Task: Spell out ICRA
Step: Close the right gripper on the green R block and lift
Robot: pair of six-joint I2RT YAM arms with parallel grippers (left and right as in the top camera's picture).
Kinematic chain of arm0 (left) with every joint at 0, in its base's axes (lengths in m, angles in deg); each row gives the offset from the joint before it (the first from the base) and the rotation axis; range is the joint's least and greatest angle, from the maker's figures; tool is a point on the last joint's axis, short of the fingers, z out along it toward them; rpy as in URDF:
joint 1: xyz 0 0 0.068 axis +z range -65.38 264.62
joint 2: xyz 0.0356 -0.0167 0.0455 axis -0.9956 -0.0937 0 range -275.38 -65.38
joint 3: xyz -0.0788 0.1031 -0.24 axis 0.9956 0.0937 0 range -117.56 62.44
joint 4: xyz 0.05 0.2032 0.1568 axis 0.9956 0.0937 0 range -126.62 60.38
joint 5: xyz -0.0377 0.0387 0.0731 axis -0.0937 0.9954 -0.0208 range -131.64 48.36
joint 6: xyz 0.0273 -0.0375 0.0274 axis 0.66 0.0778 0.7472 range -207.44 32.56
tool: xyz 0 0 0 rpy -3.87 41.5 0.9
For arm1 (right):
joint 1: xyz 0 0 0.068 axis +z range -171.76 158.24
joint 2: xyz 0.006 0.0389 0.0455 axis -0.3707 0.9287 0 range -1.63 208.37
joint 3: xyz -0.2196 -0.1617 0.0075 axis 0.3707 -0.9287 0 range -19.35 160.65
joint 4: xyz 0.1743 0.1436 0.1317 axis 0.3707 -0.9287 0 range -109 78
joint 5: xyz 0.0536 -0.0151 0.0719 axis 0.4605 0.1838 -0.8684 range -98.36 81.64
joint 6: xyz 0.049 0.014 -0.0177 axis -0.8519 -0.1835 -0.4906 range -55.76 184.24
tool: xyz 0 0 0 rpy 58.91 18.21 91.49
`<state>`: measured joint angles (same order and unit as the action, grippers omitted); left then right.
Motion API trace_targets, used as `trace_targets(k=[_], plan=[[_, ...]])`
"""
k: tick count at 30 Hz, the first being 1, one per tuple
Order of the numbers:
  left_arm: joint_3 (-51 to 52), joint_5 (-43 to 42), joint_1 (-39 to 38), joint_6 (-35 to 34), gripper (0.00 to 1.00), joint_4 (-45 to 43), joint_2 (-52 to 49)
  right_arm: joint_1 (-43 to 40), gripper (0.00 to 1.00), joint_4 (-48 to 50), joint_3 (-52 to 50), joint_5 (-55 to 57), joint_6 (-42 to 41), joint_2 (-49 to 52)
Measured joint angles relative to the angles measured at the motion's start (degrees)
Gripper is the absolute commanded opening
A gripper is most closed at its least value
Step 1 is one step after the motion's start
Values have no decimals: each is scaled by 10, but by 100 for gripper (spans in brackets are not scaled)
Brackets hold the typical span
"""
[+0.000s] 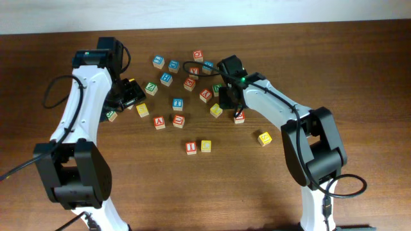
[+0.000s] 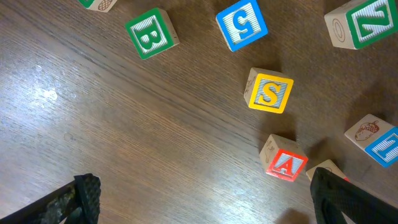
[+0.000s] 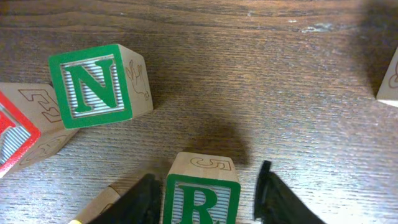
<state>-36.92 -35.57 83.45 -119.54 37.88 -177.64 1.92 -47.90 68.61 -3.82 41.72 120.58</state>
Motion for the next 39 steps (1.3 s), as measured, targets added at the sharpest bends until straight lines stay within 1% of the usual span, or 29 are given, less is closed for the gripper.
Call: trace_targets(k=[6, 8, 10, 18, 21, 23, 26, 29, 31, 34, 36, 39], plan=[[0, 0, 0, 0, 99, 0, 0, 0, 38, 0, 0, 0, 0, 0], [0, 0, 0, 0, 99, 0, 0, 0, 31, 0, 0, 0, 0, 0], [0, 0, 0, 0, 99, 0, 0, 0, 29, 1, 0, 0, 1, 0], [0, 0, 0, 0, 99, 0, 0, 0, 28, 2, 0, 0, 0, 0], [0, 0, 0, 0, 99, 0, 0, 0, 28, -18, 6, 0, 0, 0], [0, 0, 0, 0, 99, 0, 0, 0, 28, -47, 33, 7, 0, 0], [0, 0, 0, 0, 99, 0, 0, 0, 28, -121, 83, 23, 0, -8], [0, 0, 0, 0, 99, 0, 0, 0, 23, -224, 150, 36, 0, -51], [0, 0, 0, 0, 99, 0, 0, 0, 22, -311, 182, 30, 1, -98], [0, 0, 0, 0, 99, 0, 0, 0, 22, -401, 199, -6, 0, -168], [0, 0, 0, 0, 99, 0, 0, 0, 23, -460, 200, -40, 0, -188], [0, 0, 0, 0, 99, 0, 0, 3, 23, -471, 183, -64, 0, -187]])
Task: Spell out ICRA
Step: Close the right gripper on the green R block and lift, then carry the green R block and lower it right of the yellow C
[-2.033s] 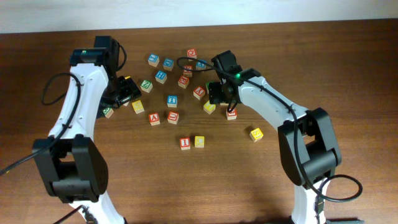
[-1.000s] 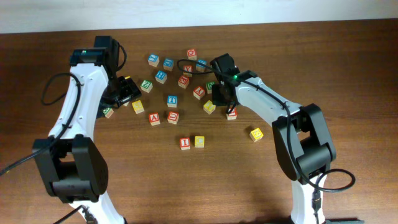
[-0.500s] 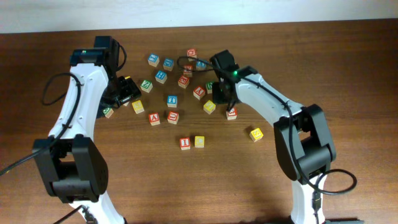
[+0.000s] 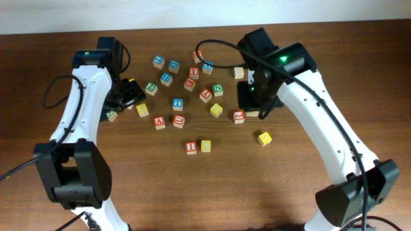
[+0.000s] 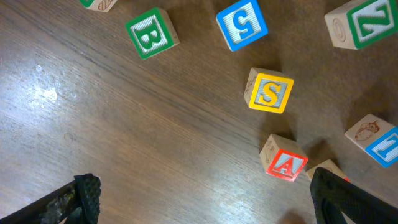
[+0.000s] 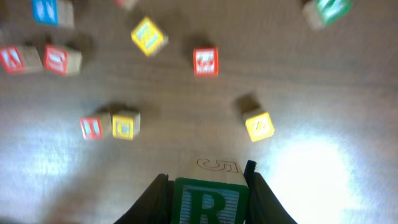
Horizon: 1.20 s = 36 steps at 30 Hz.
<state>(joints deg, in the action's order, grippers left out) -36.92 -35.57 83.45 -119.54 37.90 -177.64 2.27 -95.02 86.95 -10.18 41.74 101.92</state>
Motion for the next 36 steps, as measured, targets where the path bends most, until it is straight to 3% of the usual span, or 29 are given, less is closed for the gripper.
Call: trace_targets(k=[6, 14, 18, 36], plan=[[0, 0, 0, 0, 99, 0, 0, 60, 23, 78, -144, -24, -23, 5], [0, 0, 0, 0, 99, 0, 0, 98, 23, 326, -328, -75, -67, 9], [0, 0, 0, 0, 99, 0, 0, 98, 23, 403, -378, -75, -82, 9], [0, 0, 0, 0, 99, 0, 0, 107, 32, 450, -399, -33, -125, 18]])
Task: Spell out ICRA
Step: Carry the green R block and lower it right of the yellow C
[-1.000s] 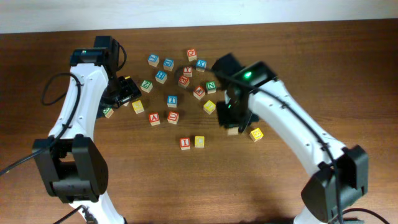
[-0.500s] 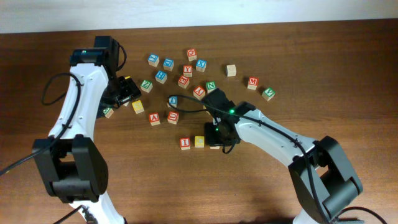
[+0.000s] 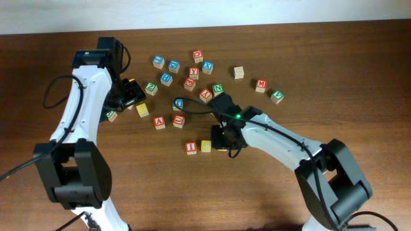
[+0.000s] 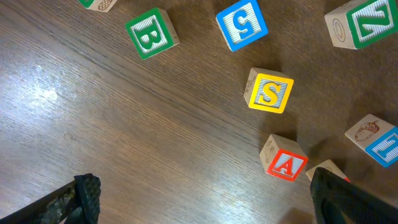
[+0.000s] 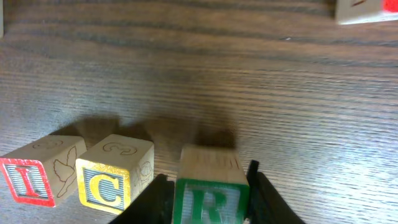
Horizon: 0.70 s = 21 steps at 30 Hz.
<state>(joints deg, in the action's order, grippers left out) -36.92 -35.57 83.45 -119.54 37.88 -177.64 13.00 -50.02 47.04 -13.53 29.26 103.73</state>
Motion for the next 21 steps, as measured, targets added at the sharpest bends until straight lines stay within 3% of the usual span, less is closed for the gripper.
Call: trace_targets(k=[15, 21], plan=[[0, 0, 0, 0, 99, 0, 0, 18, 32, 4, 0, 26, 8, 4], [0, 0, 0, 0, 99, 0, 0, 18, 26, 7, 0, 23, 20, 4]])
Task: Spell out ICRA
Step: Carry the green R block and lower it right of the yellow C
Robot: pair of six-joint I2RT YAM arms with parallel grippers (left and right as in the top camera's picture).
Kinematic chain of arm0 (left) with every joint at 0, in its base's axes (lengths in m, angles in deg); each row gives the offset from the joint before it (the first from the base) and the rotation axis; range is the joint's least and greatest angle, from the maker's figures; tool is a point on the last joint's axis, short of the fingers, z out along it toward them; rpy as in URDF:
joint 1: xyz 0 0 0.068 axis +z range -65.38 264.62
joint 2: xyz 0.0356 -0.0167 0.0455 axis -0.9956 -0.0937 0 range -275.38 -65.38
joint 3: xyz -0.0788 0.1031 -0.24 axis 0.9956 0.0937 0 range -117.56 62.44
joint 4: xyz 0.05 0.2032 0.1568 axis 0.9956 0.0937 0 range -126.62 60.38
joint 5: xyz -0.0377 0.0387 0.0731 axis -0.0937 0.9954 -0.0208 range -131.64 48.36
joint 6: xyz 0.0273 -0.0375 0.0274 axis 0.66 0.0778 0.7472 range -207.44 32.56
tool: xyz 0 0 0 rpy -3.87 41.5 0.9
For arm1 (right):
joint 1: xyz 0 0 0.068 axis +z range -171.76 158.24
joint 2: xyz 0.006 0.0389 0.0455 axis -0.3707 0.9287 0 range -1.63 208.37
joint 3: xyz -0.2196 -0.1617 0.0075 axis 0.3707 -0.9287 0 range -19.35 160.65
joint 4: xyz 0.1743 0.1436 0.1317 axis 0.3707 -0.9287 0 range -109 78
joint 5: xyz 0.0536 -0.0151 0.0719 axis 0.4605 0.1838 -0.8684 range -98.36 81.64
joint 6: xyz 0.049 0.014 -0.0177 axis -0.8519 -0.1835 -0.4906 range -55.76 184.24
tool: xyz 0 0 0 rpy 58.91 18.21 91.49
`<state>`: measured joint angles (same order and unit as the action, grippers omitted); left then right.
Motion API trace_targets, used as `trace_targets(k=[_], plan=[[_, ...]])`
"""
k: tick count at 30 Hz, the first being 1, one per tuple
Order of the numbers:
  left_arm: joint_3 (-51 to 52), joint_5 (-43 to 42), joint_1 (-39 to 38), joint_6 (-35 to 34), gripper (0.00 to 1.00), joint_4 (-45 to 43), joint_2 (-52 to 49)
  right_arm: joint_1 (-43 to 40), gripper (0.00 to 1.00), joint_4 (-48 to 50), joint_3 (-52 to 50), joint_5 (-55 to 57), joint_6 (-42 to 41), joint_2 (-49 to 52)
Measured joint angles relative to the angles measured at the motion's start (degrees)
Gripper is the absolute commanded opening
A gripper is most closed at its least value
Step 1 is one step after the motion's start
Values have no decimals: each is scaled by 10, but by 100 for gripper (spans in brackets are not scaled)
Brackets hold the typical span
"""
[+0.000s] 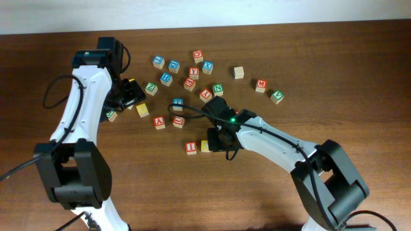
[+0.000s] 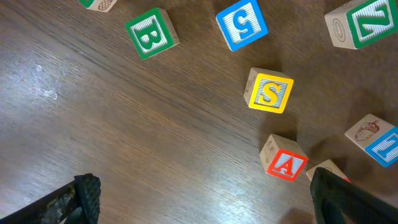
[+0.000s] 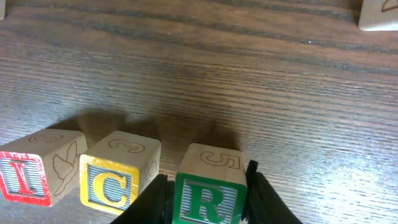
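Note:
My right gripper (image 3: 205, 196) is shut on the green R block (image 3: 207, 193), low over the table just right of the yellow C block (image 3: 117, 180). The red I block (image 3: 34, 175) lies left of C. In the overhead view the right gripper (image 1: 218, 139) covers the R, beside the C block (image 1: 205, 146) and the I block (image 1: 191, 148). The red A block (image 2: 285, 160) lies by the right finger of my open left gripper (image 2: 202, 196), which holds nothing. Overhead, the left gripper (image 1: 130, 93) sits at the left of the block cluster.
Several loose letter blocks lie scattered at the back middle of the table (image 1: 359, 77): a yellow S block (image 2: 269, 91), a green B block (image 2: 151, 33), a blue 5 block (image 2: 242, 23), a green Z block (image 2: 362, 22), a green N block (image 1: 218, 88).
My right gripper has shifted a little left with the R block, which now sits closer to the C block. The left arm has not moved.
My right gripper first stood around the R block among the loose blocks near the N. Then it held R high above the table, I and C below. Later it was low beside C, and now R is nearly against C. The left arm stayed still.

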<state>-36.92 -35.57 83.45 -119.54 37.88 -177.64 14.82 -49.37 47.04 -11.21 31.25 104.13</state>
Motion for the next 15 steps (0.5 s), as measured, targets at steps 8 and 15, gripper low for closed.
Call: trace_targets(k=[8, 15], plan=[[0, 0, 0, 0, 99, 0, 0, 0, 36, 0, 0, -2, 20, 0], [0, 0, 0, 0, 99, 0, 0, 0, 37, 0, 0, -9, 16, 0]])
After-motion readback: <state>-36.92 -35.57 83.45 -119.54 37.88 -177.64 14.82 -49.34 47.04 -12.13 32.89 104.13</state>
